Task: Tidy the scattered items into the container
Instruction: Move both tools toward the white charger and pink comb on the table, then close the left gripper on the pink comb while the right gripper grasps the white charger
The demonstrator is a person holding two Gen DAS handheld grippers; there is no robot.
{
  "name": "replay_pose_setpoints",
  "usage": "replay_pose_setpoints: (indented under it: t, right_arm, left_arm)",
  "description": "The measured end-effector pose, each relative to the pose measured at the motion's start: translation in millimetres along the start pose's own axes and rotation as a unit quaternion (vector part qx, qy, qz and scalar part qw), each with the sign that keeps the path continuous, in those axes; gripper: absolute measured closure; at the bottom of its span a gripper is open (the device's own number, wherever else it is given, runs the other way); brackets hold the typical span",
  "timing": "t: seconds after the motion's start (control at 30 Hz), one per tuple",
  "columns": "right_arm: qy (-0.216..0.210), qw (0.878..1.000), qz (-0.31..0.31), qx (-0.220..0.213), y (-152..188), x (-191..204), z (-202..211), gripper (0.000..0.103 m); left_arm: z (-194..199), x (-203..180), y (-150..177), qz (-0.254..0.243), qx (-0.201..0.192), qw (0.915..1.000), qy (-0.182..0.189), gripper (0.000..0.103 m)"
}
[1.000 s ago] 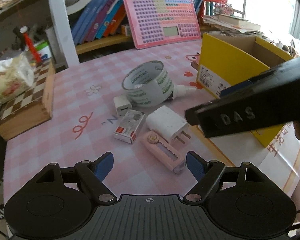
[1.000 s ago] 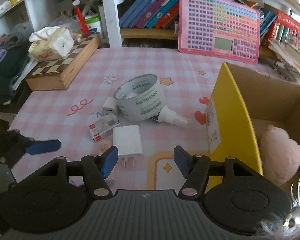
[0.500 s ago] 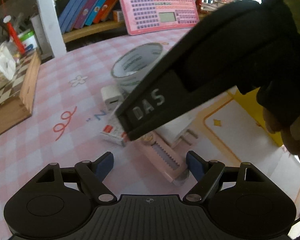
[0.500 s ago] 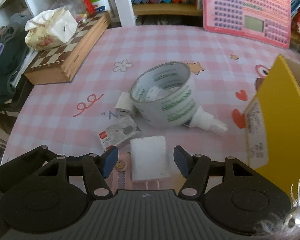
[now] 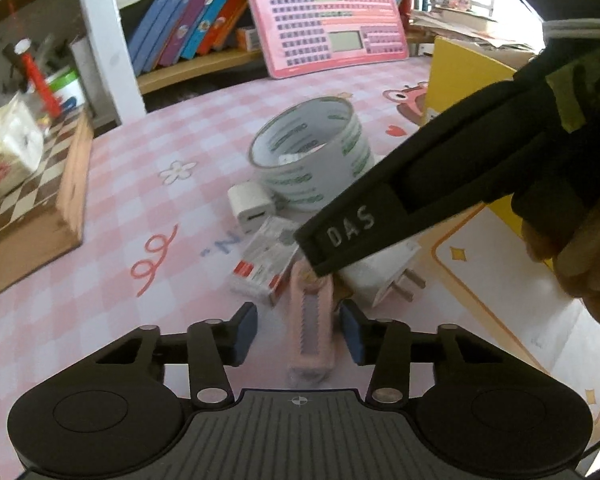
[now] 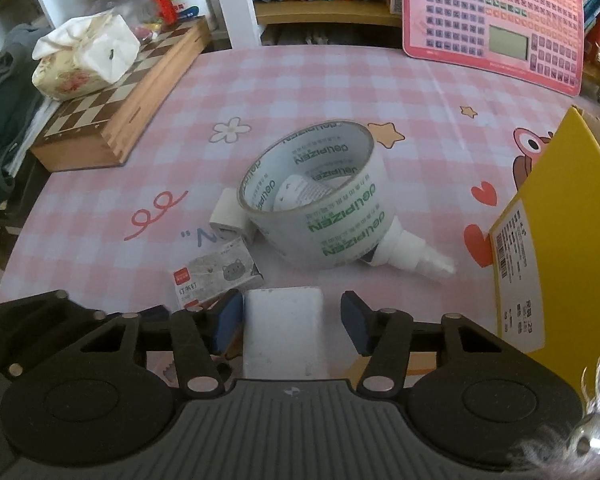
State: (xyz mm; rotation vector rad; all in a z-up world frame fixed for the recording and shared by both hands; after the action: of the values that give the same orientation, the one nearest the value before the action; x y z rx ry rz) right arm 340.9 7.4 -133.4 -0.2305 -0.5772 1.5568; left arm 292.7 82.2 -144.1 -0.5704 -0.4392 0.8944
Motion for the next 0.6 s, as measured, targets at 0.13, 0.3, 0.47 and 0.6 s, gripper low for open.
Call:
replay_pose_setpoints:
  t: [0.13,0.3,0.47,0.6]
  right_arm:
    - [0.001,1.0,0.009,-0.001,3,0,2,0.061]
    - [-0.004,1.0,0.008,-0.002,5,0,13,0.062]
    - [-0.014,1.0,0.018,-0.016,9,2,36,0.062]
    - [-0.021,0.999,0.019,-0.017,15,2,49,0.062]
  left_arm:
    - [-1,1,-2,0.0,-0.002,1.0,0.007,0.08]
    - [4,8,1,0.063,0.007,0.9967,0.05,0.08]
    - [20,15,8,0.107,0.004,0.9924,0.059,0.08]
    - [35,18,15,0.126,0.002,0.9902,0.059,0.08]
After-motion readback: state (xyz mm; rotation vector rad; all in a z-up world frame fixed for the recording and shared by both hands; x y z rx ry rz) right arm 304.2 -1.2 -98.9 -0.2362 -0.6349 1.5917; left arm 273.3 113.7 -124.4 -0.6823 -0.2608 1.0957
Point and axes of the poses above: each gripper's, at about its wrist camera, not at the fingertips, and z roughly against the way its jaws point, x to its left, y to its underside, the point moved 6 cm from there along -z, roughly the way its jaws point, and after that the axes turned 8 degrees about -z, right-handed, at the moved point
